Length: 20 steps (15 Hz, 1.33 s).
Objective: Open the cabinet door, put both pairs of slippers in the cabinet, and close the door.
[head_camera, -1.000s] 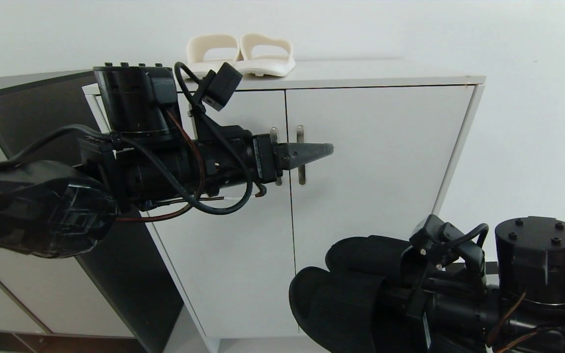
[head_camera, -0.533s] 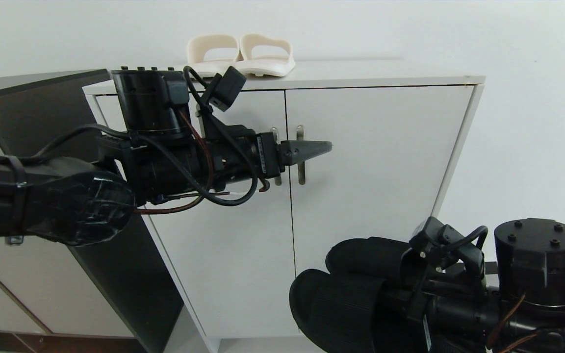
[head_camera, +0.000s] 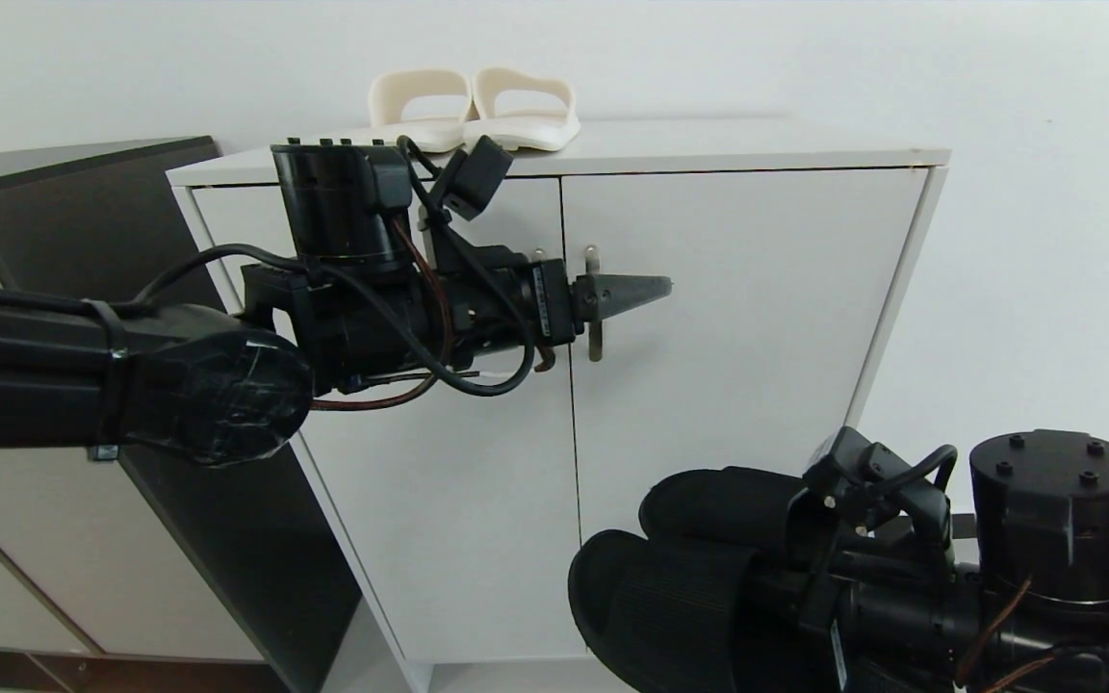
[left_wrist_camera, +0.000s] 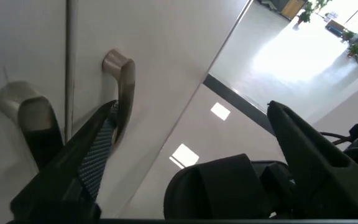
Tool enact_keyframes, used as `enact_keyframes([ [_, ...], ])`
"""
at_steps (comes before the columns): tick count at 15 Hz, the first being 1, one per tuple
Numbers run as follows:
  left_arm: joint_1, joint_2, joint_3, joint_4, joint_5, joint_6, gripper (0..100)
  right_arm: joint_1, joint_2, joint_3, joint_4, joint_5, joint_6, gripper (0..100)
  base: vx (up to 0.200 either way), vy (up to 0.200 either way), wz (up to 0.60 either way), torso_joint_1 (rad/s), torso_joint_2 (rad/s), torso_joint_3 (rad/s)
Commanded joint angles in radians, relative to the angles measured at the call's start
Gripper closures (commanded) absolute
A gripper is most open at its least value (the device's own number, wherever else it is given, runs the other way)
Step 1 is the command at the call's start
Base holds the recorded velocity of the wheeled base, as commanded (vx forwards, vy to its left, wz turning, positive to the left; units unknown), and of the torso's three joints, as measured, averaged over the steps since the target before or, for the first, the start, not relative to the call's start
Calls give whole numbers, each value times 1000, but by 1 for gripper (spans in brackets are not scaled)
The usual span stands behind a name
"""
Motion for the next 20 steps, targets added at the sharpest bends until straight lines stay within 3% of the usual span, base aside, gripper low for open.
enact_keyframes([
  [1,0,18,-3,1,0,-1,100,2,1,0,-1,0,-1,100,0,0,0,0,0,0],
  [6,-23,-16,21,1,0,-14,100,11,-16,14,1,13,-7,100,0,0,0,0,0,0],
  [11,-94,-165,207,-45,0,-13,100,11,-106,77,4,187,-59,100,0,0,0,0,0,0],
  [14,-99,-208,284,-96,4,-14,100,11,-111,83,6,194,-59,100,0,0,0,0,0,0],
  [15,-100,-275,348,-97,3,-18,100,9,-112,86,6,193,-59,100,0,0,0,0,0,0],
  [17,-102,-375,411,-97,0,-48,100,9,-117,86,4,193,-59,100,0,0,0,0,0,0],
  [20,-49,-400,399,-97,0,-59,100,11,-125,83,4,196,-59,100,0,0,0,0,0,0],
])
